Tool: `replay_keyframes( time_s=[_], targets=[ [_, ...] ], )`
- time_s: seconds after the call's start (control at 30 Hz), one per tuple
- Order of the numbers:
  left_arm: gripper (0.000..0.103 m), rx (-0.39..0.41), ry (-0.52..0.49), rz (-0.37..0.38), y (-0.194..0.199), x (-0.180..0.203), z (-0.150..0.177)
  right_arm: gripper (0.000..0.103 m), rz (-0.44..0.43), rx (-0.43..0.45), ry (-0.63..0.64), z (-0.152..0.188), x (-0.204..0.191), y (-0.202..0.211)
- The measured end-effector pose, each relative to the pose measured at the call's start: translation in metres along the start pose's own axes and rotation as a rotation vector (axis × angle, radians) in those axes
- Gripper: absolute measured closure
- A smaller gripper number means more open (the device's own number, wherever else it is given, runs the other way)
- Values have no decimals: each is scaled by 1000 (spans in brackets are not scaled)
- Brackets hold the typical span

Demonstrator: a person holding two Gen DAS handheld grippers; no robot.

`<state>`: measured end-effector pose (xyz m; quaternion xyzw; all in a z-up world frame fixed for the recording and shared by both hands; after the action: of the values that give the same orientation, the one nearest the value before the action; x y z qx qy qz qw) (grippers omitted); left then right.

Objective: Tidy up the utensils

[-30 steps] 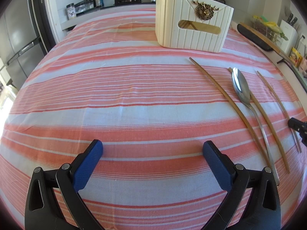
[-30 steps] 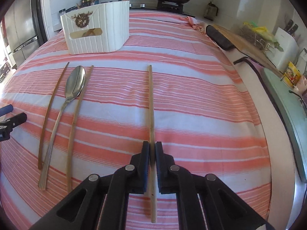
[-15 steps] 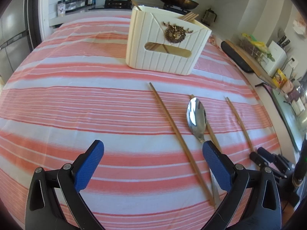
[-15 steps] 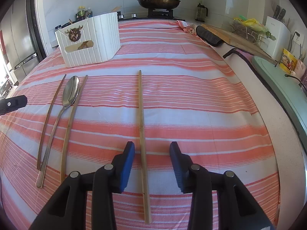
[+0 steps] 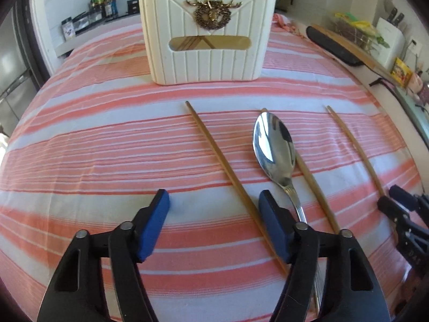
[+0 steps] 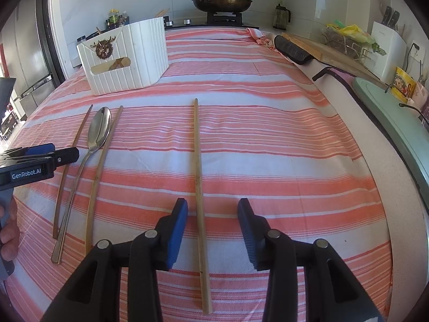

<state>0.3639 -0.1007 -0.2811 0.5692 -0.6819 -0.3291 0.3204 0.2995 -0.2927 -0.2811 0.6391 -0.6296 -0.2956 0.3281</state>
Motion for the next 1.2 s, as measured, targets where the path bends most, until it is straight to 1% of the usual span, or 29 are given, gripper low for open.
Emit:
replay_keyframes(
  time_s=[0.07, 0.1, 0.13, 0.2, 0.23, 0.27, 0.3, 0.33, 0.43, 0.57, 0.67, 0.7, 0.73, 0.77, 0.8, 0.83, 0.87, 0.9, 0.93, 1.0, 1.13, 1.2],
  targets=[
    [63, 0, -25, 17, 5, 1, 2, 61, 8, -14, 17, -2, -3, -1],
    [71, 1, -38, 20, 7, 0, 4, 61, 4, -26, 15, -4, -3, -2],
    [88, -5, -48, 29, 8, 0, 5, 61, -7, -40, 11, -6, -4, -4],
    [89, -11, -52, 29, 12, -6, 9, 62, -36, -59, 11, -10, -8, -6],
    [91, -15, -48, 30, 13, -10, 11, 66, -34, -63, 25, -11, -10, -7],
    [92, -17, -42, 32, 15, -15, 13, 71, -32, -66, 41, -12, -12, -8],
    [93, -19, -34, 33, 17, -20, 15, 84, -34, -67, 50, -13, -13, -7],
    [94, -20, -25, 32, 19, -26, 18, 87, -33, -70, 55, -13, -14, -7],
    [95, -26, -7, 16, 26, -47, 29, 90, -36, -82, 59, -7, -13, -2],
    [95, -35, 10, 0, 39, -77, 47, 90, -34, -106, 65, 6, -7, 8],
    [94, -46, 21, 5, 46, -92, 54, 90, -30, -121, 73, 12, -4, 15],
    [94, -52, 22, 15, 47, -95, 55, 90, -36, -127, 69, 13, -4, 16],
    [90, -62, 19, 32, 47, -96, 55, 88, -50, -129, 60, 13, -3, 17],
    [77, -70, 15, 48, 47, -97, 54, 84, -67, -134, 51, 12, -2, 18],
    [66, -74, 13, 58, 49, -99, 52, 70, -83, -139, 43, 11, 1, 20],
    [43, -74, 14, 68, 51, -102, 49, 59, -101, -138, 34, 9, 3, 23],
    [28, -71, 16, 82, 53, -104, 47, 58, -122, -137, 27, 6, 5, 26],
    [25, -69, 19, 104, 53, -106, 44, 58, -139, -145, 23, 4, 7, 29],
    [25, -81, 22, 131, 51, -107, 41, 58, -154, -161, 23, 3, 9, 30],
    [25, -123, 27, 151, 41, -108, 35, 58, -180, -197, 25, -1, 12, 30],
    [27, -175, -10, 115, 20, -110, 22, 58, -190, -258, 50, -14, 17, 20],
    [28, -183, -32, 95, 14, -108, 14, 58, -192, -281, 73, -24, 17, 9]
  ],
)
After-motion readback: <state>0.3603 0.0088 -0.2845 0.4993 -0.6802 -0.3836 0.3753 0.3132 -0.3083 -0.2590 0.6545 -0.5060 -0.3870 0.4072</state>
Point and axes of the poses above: each gripper's, at about its wrist camera, not at the fingertips, and y roughly against the way its jaws point, x to its right, z to its underside, the point moved 7 cm from there along -y, roughly the way its jaws point, and after that the axes turned 1 degree about y, right-handed, at the moved point
